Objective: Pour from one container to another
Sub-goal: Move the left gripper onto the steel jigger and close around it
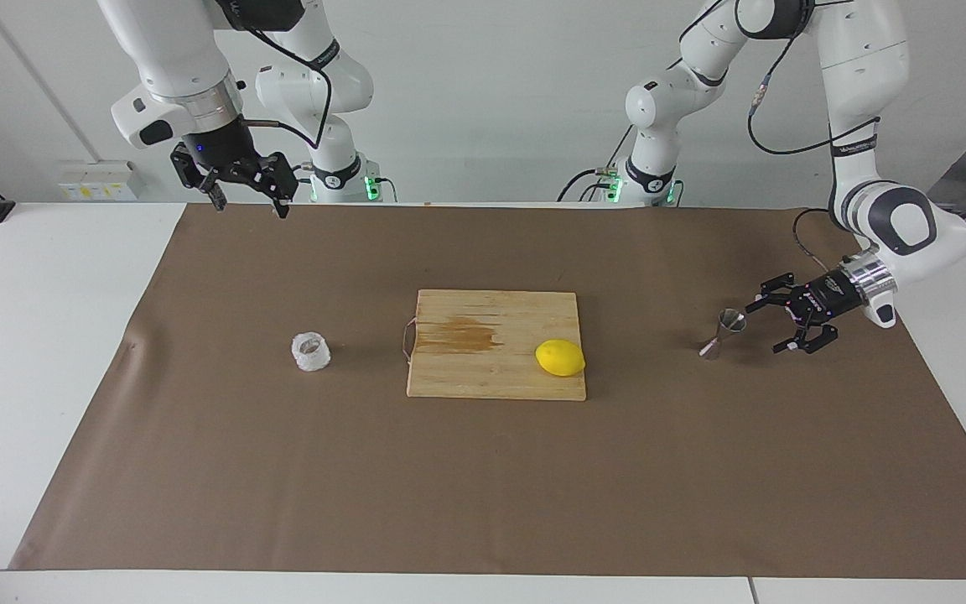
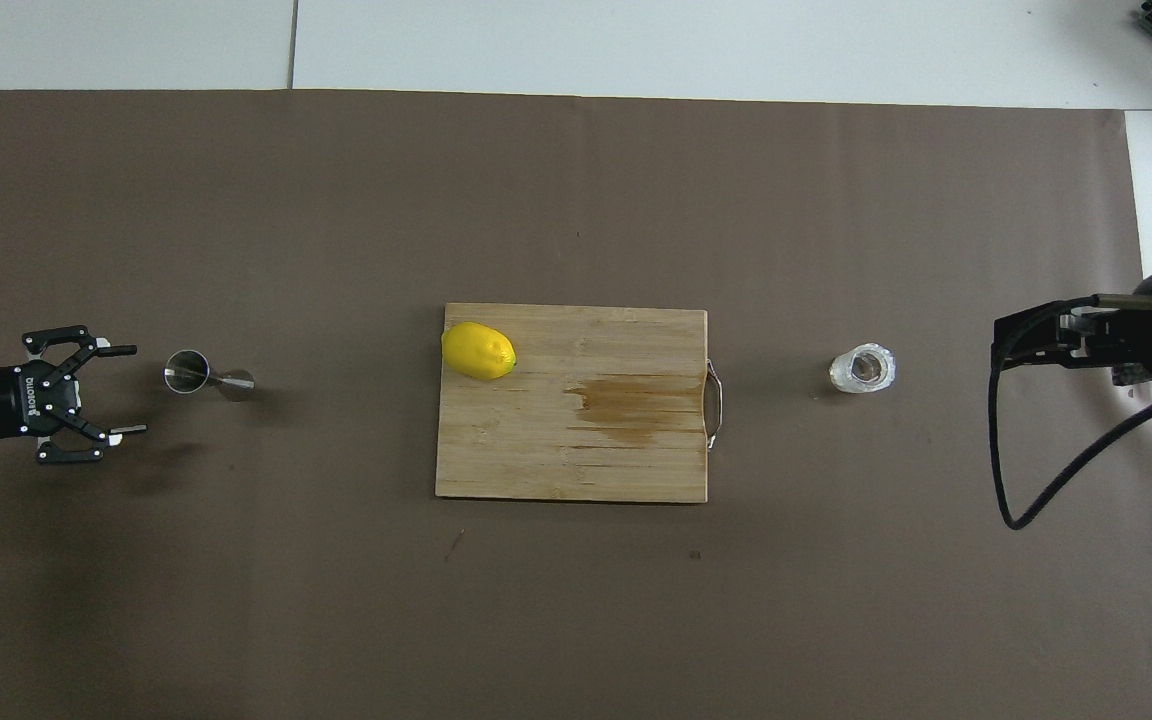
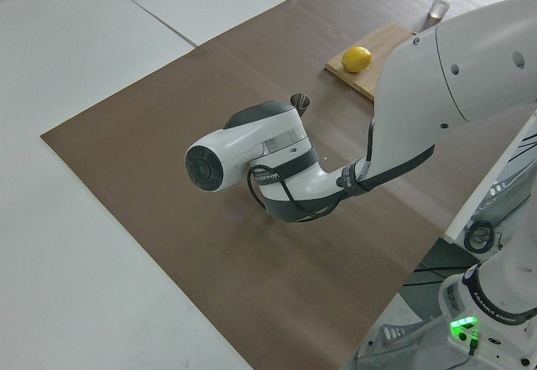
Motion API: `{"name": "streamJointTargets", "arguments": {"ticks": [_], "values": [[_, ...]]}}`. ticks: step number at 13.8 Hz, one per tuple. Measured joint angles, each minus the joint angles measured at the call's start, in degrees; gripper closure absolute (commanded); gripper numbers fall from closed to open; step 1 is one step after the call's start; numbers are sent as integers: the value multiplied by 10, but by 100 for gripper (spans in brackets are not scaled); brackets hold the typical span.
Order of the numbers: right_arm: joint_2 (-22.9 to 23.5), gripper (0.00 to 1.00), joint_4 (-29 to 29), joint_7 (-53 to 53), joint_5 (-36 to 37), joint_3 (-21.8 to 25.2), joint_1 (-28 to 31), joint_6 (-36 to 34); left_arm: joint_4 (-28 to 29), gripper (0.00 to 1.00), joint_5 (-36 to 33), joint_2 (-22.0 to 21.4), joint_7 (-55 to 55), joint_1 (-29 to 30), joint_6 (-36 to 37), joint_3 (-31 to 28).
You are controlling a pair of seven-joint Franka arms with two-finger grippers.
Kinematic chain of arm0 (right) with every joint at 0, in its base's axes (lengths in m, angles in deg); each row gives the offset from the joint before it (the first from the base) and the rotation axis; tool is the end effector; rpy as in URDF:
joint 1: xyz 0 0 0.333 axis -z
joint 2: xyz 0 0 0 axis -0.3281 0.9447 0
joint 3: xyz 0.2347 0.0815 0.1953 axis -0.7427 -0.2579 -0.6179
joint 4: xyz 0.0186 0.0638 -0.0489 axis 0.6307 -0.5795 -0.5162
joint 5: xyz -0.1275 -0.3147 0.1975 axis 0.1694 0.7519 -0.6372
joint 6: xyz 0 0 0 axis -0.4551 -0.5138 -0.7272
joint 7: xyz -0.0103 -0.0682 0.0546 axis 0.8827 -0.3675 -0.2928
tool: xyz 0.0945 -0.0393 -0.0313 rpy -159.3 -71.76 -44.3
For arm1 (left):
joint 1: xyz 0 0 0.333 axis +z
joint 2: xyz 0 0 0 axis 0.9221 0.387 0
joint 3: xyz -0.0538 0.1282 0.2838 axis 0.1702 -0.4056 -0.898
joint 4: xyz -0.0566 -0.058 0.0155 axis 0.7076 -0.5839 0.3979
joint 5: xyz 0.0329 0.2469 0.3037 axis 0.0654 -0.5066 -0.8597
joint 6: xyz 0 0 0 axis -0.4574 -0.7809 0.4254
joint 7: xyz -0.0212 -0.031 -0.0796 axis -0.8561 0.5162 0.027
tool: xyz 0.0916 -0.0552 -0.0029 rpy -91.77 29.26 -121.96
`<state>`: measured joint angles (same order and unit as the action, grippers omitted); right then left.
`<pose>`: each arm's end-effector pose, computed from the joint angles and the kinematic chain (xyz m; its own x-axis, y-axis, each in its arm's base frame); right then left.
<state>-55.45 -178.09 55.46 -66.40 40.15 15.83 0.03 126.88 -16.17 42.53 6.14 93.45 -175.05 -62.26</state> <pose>0.5272 0.0373 0.6345 0.9886 -0.1467 -0.0324 -0.1460 -0.9890 0.0241 0.5288 0.1596 0.2913 -0.0272 0.5559 -0.8308 0.9883 0.1400 0.0613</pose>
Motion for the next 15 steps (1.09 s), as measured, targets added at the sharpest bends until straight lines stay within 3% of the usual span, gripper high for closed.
{"name": "streamJointTargets", "arguments": {"ticks": [15], "values": [[0,0,0,0,0,0,0,0,22,0,2,-1,-9,-55,-5,1]]}}
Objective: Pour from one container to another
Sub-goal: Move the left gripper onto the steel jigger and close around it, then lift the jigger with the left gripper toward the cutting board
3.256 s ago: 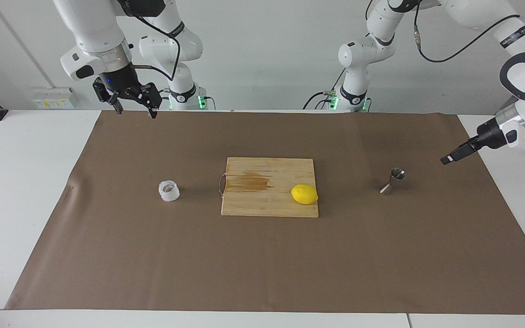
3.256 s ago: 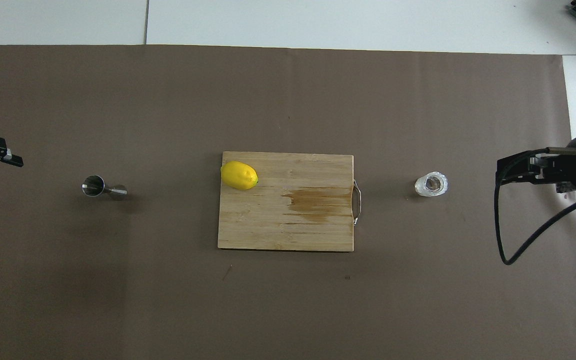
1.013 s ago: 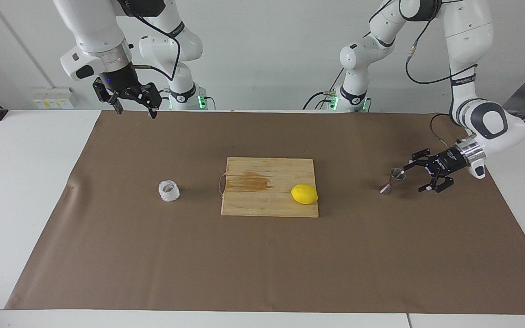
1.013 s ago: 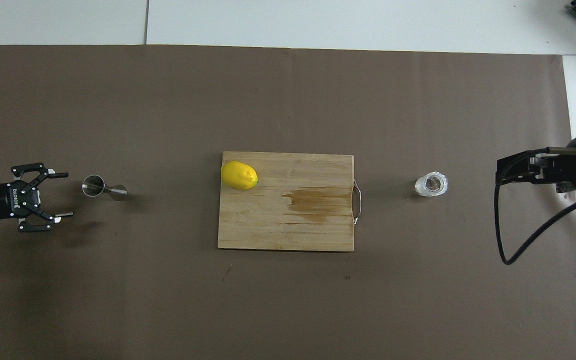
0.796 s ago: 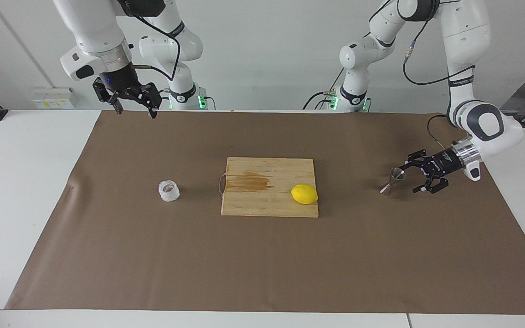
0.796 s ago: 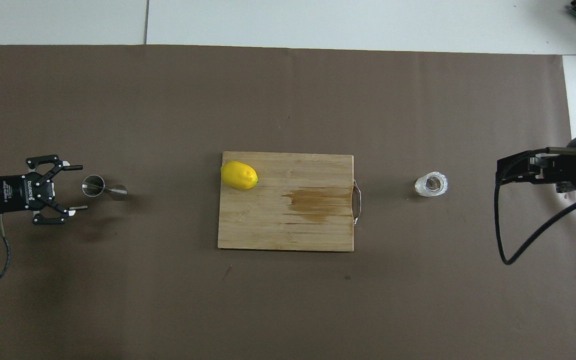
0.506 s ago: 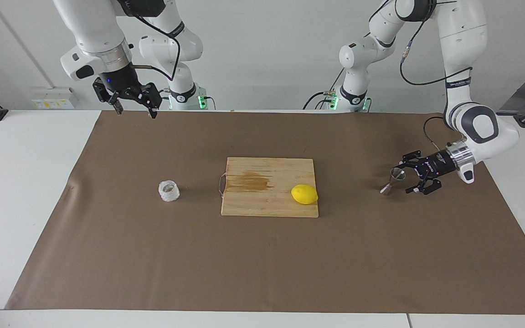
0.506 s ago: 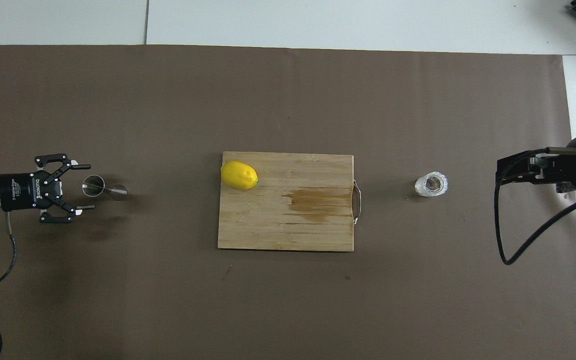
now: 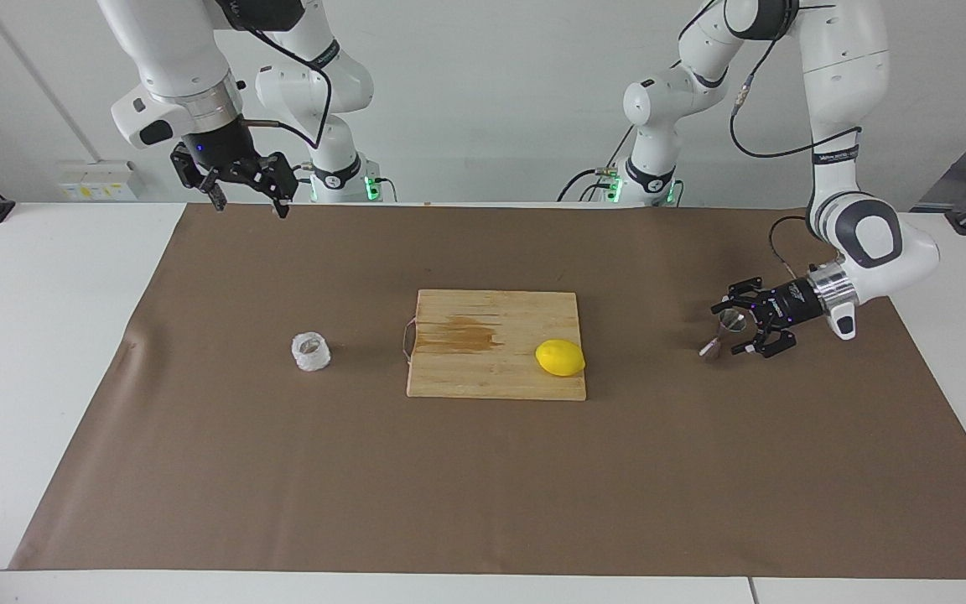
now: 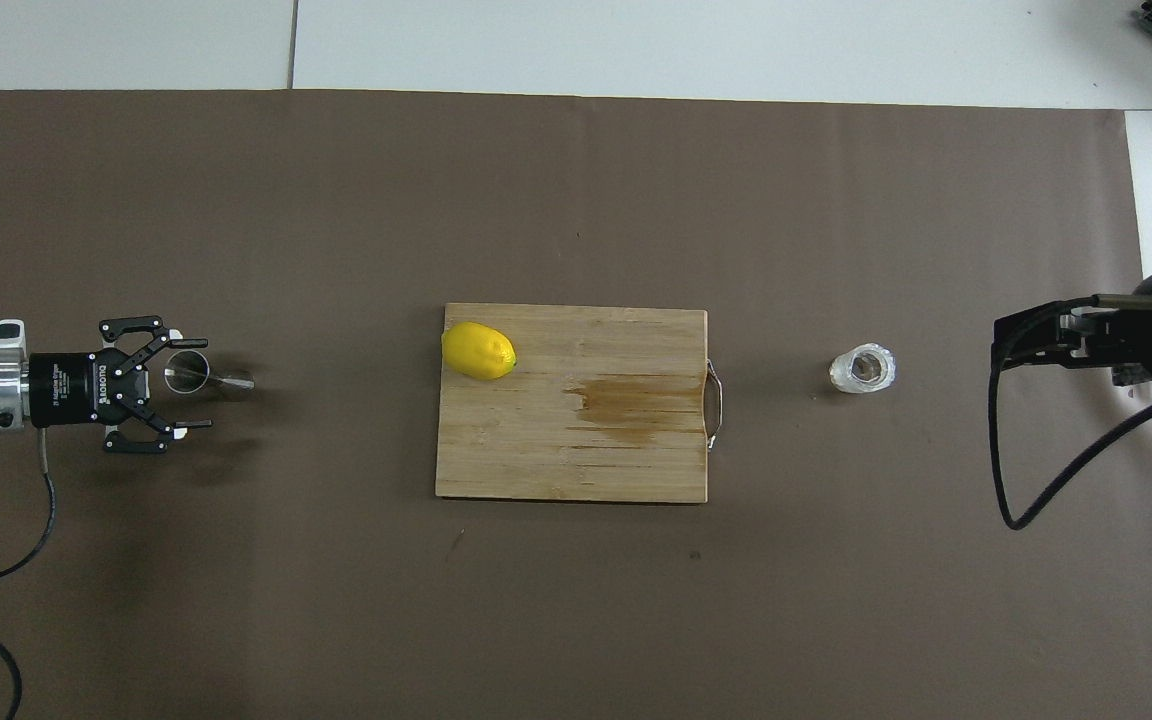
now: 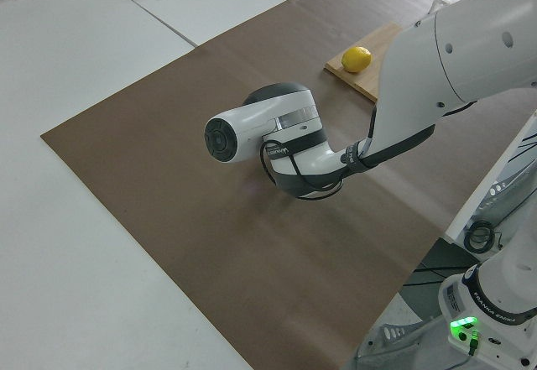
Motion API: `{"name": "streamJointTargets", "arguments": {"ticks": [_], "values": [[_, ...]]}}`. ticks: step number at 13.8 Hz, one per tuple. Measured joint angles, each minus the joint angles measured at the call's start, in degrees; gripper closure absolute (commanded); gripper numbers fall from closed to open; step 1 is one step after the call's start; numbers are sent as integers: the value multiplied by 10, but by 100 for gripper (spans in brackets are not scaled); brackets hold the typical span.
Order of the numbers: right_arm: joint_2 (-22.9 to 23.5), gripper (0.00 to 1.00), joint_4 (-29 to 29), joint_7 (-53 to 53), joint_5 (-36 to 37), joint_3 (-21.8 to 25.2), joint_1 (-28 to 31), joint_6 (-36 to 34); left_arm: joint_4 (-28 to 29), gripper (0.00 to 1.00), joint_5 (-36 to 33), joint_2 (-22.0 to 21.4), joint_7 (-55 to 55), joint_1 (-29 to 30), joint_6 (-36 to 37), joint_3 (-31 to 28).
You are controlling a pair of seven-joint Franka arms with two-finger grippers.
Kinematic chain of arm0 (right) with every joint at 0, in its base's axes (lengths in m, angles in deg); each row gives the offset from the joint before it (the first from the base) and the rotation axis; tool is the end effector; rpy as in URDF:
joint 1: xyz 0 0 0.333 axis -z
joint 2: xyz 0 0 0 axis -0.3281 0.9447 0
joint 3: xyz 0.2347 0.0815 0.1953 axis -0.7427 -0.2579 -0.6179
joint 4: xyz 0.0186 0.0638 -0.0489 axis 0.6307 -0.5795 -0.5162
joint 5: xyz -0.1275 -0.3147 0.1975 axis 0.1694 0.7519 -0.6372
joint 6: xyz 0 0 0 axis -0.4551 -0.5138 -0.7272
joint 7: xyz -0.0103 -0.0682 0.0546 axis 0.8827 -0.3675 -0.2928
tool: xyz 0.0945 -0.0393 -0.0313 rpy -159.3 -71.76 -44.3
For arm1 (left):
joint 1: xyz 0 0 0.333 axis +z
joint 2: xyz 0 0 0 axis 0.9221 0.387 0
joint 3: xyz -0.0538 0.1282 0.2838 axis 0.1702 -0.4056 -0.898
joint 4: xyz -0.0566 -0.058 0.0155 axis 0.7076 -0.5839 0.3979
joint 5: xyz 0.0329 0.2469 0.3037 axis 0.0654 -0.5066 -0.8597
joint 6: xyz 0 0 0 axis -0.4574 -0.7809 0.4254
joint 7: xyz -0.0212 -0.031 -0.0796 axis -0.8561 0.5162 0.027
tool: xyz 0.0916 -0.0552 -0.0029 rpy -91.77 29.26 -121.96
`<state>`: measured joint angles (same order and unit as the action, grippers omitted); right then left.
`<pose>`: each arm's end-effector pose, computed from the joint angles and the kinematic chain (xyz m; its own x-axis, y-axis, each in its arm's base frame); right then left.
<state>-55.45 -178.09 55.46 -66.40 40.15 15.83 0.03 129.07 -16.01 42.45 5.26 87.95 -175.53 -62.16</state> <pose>0.5272 0.0373 0.6345 0.9886 -0.1467 -0.0324 -0.1460 -0.9890 0.0241 0.5308 0.1041 0.2778 0.0127 0.5503 -0.8348 0.9982 0.0413 0.0424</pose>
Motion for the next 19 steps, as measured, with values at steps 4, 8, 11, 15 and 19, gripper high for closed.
{"name": "streamJointTargets", "arguments": {"ticks": [4,8,11,15,19], "values": [[0,0,0,0,0,0,0,0,7,0,0,-2,-1,0,0,0],[0,0,0,0,0,0,0,0,13,0,2,-10,-1,0,2,-1],[0,0,0,0,0,0,0,0,14,0,13,-12,-1,0,5,-1],[0,0,0,0,0,0,0,0,14,0,22,-12,-1,0,6,-1],[0,0,0,0,0,0,0,0,14,9,23,-12,-1,0,6,-1]]}}
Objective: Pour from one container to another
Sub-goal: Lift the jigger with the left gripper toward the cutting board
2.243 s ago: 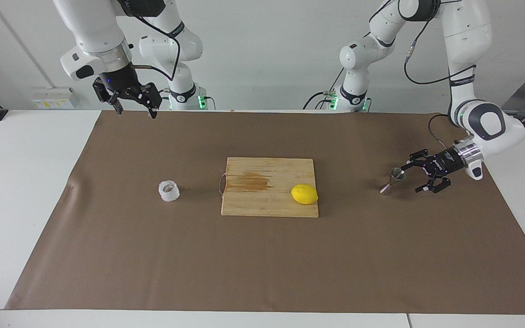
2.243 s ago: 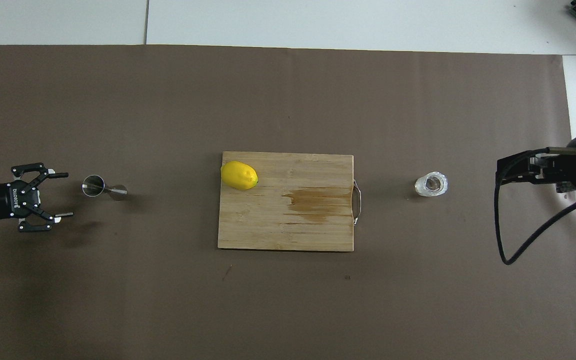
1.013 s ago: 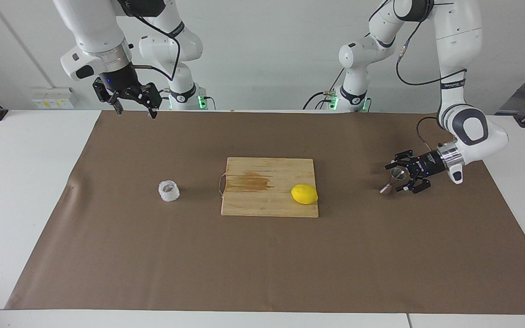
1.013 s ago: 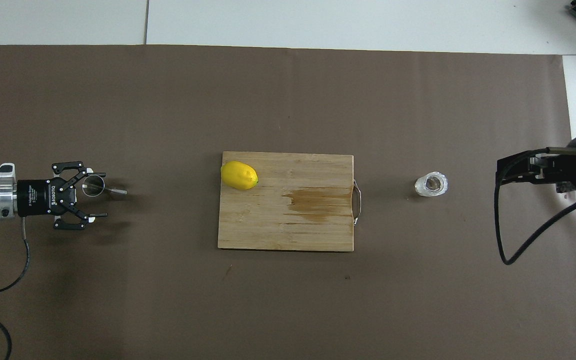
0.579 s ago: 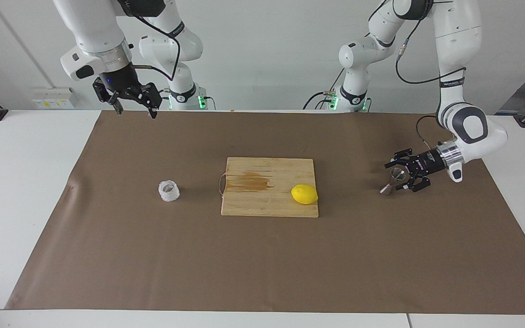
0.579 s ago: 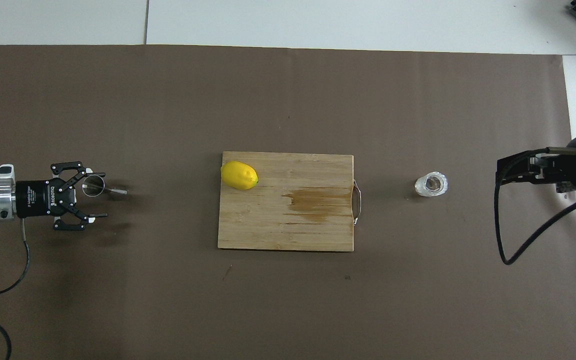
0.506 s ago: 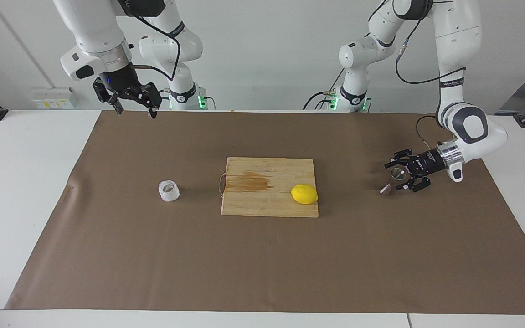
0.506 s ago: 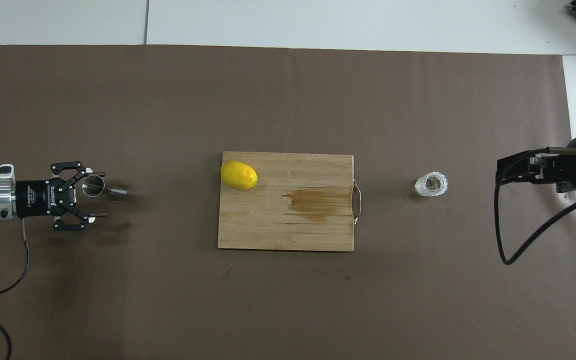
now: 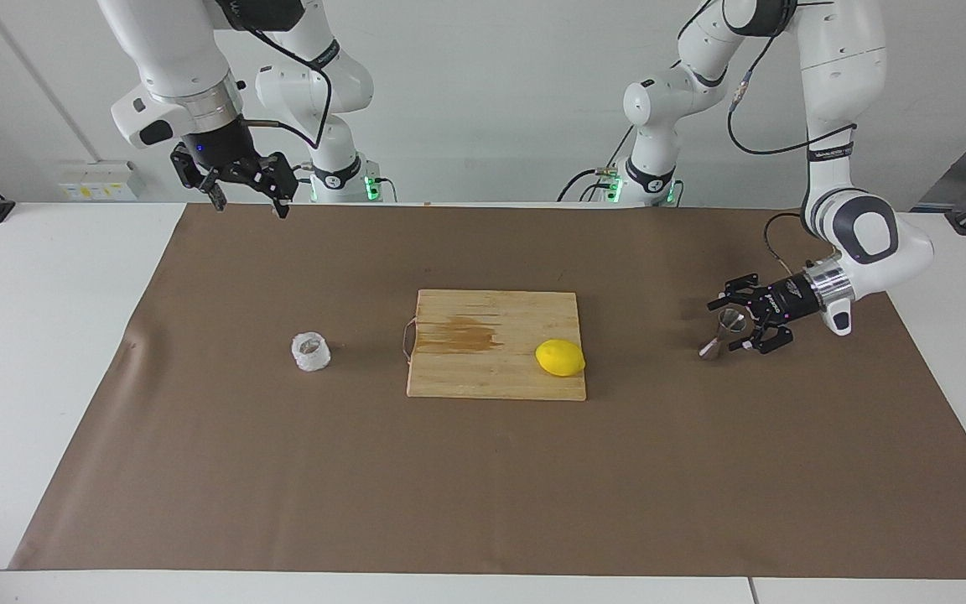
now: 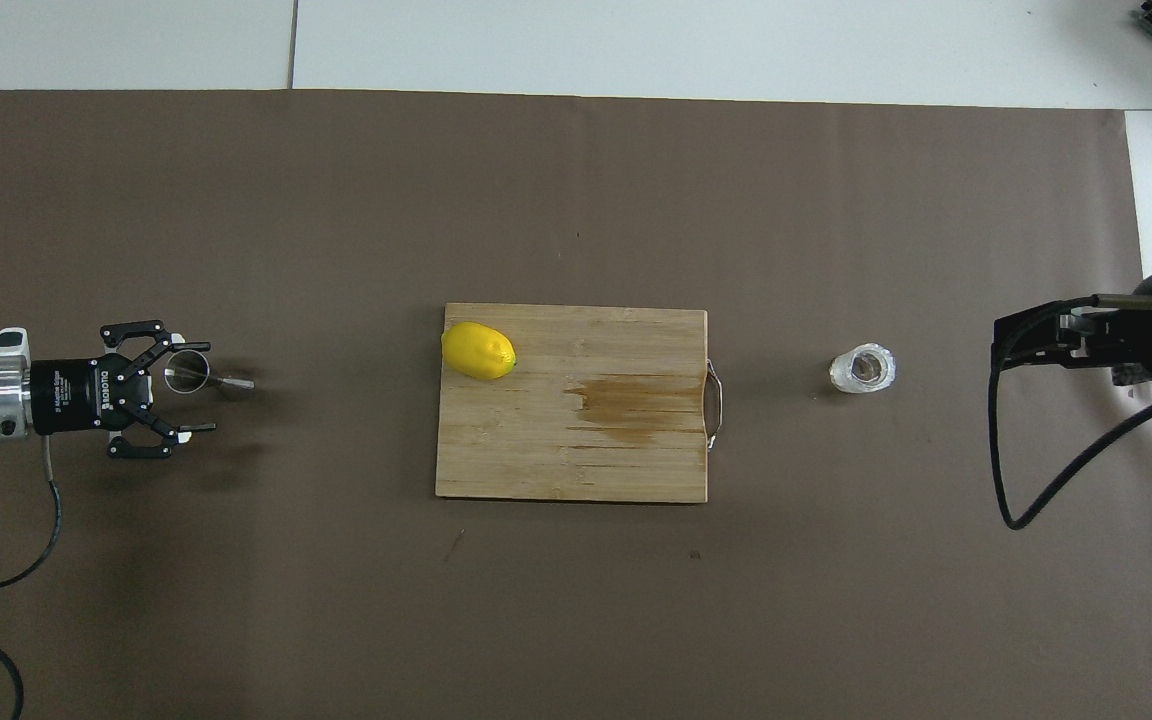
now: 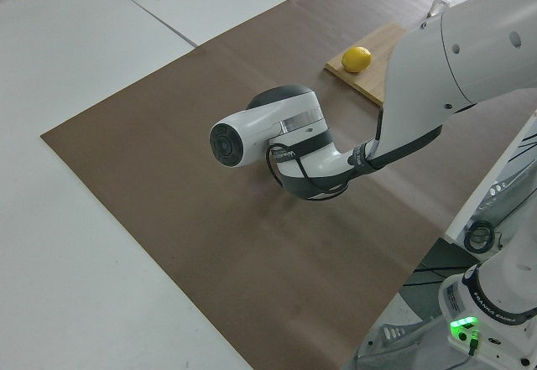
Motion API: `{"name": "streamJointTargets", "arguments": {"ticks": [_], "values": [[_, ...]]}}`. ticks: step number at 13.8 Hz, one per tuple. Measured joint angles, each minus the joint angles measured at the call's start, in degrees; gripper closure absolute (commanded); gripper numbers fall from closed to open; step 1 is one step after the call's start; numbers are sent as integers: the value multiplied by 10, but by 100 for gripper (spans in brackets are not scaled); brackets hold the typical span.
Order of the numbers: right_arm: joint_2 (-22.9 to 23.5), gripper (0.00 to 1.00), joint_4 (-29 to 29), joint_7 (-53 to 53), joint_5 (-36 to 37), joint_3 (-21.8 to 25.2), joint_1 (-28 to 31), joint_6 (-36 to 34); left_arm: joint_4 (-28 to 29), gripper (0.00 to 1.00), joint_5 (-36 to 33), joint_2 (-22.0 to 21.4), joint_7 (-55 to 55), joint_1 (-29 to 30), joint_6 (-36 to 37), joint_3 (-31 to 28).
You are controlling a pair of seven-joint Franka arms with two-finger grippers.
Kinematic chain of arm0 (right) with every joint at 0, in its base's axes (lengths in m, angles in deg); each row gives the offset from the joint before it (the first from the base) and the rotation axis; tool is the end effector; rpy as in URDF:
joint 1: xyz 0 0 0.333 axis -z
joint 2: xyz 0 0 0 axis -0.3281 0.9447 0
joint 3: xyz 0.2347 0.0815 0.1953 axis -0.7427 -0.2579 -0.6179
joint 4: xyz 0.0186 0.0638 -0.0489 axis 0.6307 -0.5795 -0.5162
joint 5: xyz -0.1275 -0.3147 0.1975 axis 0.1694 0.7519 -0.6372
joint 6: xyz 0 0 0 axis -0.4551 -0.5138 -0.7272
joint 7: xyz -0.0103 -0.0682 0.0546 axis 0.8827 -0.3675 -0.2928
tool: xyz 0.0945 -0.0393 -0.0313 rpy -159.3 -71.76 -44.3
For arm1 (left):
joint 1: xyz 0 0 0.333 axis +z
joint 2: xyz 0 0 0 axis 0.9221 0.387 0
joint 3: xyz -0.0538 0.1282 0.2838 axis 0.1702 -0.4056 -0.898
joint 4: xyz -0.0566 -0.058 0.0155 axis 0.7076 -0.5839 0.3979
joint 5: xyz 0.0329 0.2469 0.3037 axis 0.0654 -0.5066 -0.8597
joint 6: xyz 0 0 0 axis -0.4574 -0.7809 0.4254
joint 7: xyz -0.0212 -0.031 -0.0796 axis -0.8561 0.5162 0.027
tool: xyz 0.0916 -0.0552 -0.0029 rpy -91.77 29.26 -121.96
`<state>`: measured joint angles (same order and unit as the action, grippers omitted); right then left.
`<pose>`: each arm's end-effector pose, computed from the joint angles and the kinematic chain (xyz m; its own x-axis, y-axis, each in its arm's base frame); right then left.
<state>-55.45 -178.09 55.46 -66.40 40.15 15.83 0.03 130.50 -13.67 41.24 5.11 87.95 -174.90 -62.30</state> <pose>0.5272 0.0373 0.6345 0.9886 -0.1467 -0.0324 -0.1460 -0.9890 0.0241 0.5254 0.1007 0.2819 0.0024 0.5215 -0.8533 0.9968 0.0668 0.0436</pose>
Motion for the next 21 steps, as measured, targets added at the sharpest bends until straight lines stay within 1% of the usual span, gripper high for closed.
{"name": "streamJointTargets", "arguments": {"ticks": [3,7,10,12,14,15,16,17,21], "values": [[0,0,0,0,0,0,0,0,0,13,0,0,0,0,0,0],[0,0,0,0,0,0,0,0,0,20,0,0,-1,0,1,0],[0,0,0,0,0,0,0,0,0,29,1,0,-1,0,1,0],[0,0,0,0,0,0,0,0,0,42,1,-1,-1,0,1,1],[0,0,0,0,0,0,0,0,0,63,1,-1,-1,0,1,1],[0,0,0,0,0,0,0,0,0,79,1,-1,-1,0,1,1],[0,0,0,0,0,0,0,0,0,98,1,-1,-1,0,1,1],[0,0,0,0,0,0,0,0,0,100,1,-1,-1,-1,2,1],[0,0,0,0,0,0,0,0,-2,100,8,-1,3,-2,3,2]]}}
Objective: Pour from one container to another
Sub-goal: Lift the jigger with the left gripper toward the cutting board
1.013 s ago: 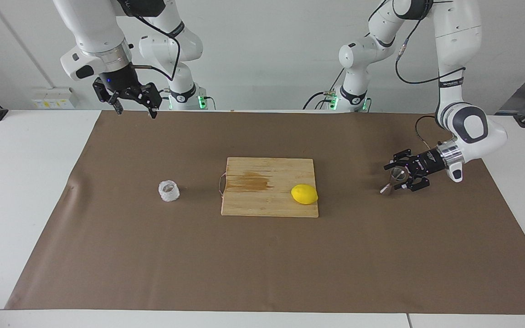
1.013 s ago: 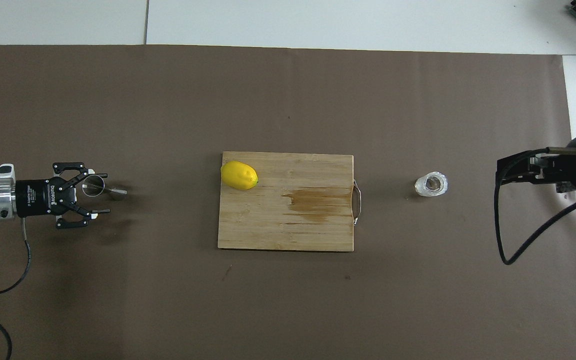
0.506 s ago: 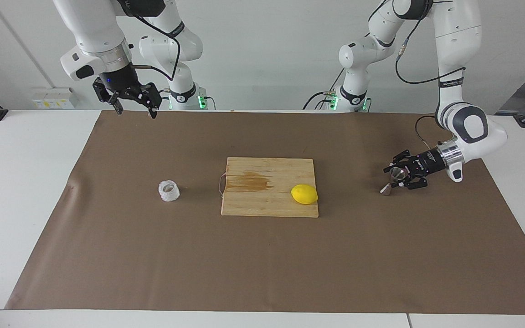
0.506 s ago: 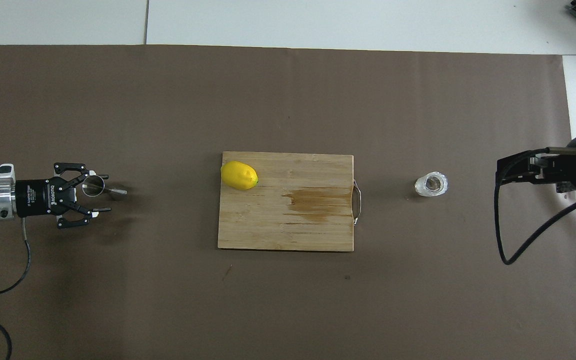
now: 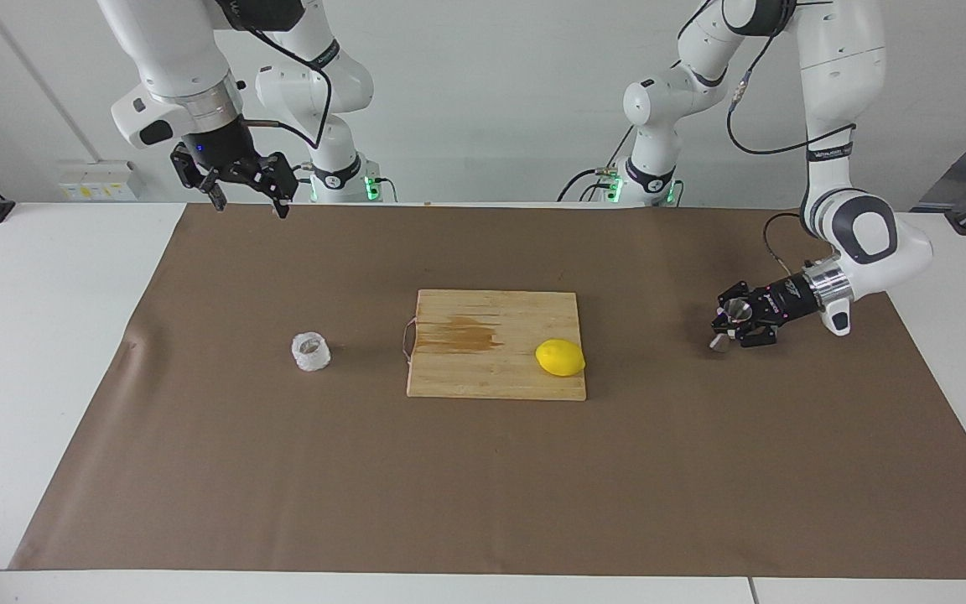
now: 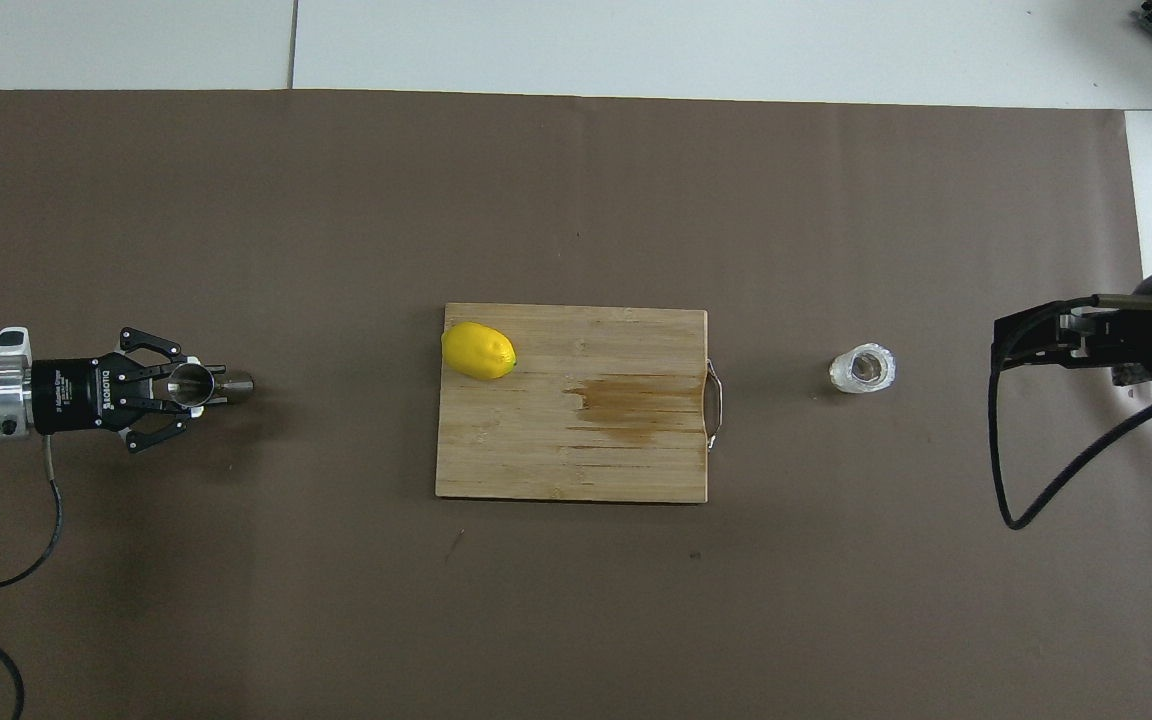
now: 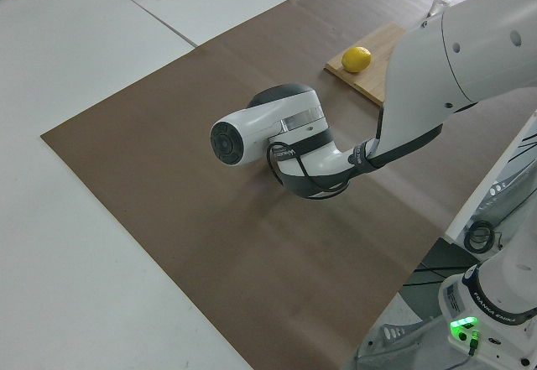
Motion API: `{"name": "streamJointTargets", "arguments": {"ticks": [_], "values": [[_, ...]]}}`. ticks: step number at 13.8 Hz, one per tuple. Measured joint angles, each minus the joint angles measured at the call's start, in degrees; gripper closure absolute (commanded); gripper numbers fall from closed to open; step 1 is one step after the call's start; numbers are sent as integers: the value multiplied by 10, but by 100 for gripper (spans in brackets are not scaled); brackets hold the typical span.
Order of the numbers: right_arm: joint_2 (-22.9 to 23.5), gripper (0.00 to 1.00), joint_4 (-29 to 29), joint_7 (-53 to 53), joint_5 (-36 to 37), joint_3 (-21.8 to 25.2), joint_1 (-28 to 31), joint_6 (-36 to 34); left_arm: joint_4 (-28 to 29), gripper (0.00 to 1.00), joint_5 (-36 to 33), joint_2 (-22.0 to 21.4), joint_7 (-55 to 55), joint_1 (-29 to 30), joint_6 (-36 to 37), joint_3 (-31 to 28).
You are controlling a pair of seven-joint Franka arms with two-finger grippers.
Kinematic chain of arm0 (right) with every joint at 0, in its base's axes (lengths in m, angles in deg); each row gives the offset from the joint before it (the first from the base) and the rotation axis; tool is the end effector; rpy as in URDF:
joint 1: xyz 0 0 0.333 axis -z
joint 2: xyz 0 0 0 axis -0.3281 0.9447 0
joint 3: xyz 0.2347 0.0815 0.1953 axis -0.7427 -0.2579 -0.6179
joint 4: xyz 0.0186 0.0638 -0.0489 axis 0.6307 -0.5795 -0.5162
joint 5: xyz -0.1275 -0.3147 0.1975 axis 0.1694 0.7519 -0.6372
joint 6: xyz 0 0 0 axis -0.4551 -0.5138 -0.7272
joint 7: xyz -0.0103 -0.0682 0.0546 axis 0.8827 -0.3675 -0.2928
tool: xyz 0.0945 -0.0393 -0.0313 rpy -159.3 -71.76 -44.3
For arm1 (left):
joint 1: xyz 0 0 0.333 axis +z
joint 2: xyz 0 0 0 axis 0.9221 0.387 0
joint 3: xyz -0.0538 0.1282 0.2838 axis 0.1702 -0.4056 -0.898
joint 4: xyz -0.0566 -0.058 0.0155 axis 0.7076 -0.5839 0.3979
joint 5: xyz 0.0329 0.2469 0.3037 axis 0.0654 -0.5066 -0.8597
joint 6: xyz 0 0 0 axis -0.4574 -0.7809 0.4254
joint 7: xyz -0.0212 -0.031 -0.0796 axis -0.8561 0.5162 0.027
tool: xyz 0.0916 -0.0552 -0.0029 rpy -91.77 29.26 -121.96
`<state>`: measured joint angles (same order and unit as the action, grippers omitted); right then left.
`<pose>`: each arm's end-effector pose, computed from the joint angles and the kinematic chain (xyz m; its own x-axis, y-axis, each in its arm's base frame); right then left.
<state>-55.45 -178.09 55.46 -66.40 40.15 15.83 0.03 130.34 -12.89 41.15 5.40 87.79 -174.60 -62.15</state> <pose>0.5272 0.0373 0.6345 0.9886 -0.1467 -0.0324 -0.1460 -0.9890 0.0241 0.5274 0.0972 0.2846 0.0014 0.5108 -0.8597 0.9965 0.0714 0.0440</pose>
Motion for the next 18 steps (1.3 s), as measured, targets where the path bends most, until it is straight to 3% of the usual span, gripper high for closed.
{"name": "streamJointTargets", "arguments": {"ticks": [10,18], "values": [[0,0,0,0,0,0,0,0,-60,100,21,-7,111,-22,23,4],[0,0,0,0,0,0,0,0,-62,100,88,-60,189,-123,-11,6]]}}
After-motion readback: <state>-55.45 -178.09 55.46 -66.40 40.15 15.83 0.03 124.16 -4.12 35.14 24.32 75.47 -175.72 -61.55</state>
